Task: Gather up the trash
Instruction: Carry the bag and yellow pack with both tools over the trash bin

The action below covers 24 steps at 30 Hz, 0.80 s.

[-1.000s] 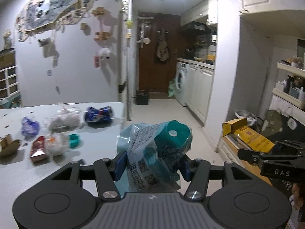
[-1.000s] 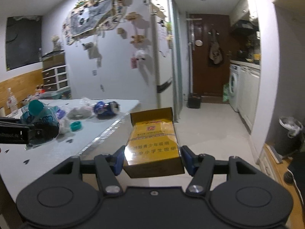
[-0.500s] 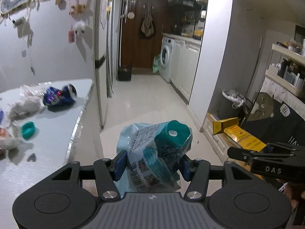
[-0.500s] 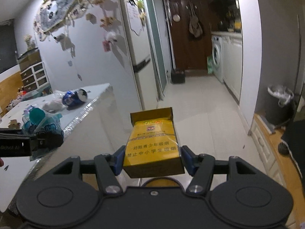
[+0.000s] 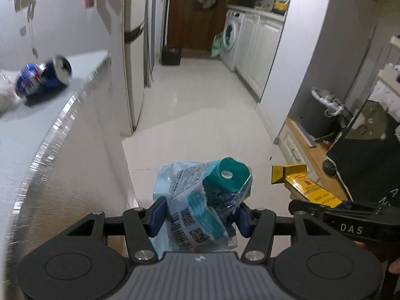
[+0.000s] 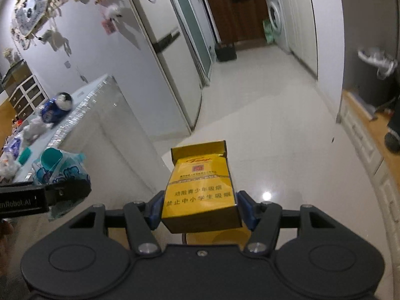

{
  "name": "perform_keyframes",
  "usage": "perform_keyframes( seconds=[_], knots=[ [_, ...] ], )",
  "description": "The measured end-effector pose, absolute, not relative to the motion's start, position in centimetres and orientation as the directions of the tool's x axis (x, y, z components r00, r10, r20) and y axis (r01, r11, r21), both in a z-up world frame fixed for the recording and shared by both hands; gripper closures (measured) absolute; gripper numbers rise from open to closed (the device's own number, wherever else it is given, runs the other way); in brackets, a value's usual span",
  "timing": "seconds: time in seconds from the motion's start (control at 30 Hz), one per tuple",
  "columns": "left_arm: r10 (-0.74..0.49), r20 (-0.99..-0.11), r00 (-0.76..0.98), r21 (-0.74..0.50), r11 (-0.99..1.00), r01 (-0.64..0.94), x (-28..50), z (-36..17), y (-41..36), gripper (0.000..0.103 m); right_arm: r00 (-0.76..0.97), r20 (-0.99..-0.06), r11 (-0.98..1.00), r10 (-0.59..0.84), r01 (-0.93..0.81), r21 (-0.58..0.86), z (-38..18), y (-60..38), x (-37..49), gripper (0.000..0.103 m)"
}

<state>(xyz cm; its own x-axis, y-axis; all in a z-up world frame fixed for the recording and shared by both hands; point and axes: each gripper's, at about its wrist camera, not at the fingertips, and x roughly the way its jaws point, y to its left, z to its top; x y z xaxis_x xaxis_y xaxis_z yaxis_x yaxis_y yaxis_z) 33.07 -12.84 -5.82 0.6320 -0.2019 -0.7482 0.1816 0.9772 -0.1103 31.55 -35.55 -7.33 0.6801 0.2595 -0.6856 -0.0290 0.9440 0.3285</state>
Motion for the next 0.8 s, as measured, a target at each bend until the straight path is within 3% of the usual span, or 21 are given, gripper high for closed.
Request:
perform_keyframes(
  seconds=[0.47, 0.8],
  knots=[
    [-0.201, -0.865, 0.459, -0.145, 0.977, 0.155, 45.5, -18.3, -15.3, 0.046, 0.520, -0.792, 0.921, 0.319, 0.027, 0.389, -19.0, -36.9, 41.4, 0.041],
    [-0.180, -0.954, 0.239, -0.164, 0.983, 0.086, 53.0, -28.7, -15.3, 0.046, 0.359, -0.885, 0.939, 0.296, 0.061, 0.339, -27.9, -35.5, 47.1, 0.041]
  ],
)
